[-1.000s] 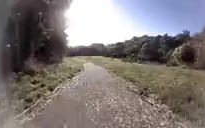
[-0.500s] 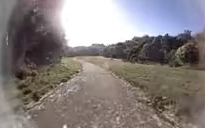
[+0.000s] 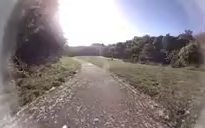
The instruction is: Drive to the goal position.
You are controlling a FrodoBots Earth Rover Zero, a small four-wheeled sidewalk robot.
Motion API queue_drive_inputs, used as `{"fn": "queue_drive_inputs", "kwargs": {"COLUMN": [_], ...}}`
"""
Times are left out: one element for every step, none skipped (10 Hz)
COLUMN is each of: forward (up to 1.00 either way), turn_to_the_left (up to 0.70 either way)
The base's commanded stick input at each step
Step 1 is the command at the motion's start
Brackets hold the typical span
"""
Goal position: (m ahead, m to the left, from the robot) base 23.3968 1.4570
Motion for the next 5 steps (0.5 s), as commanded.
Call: {"fn": "queue_drive_inputs", "kwargs": {"forward": [1.00, 1.00, 1.00, 1.00, 1.00], "turn_to_the_left": [0.01, 0.01, 0.01, 0.01, 0.01]}}
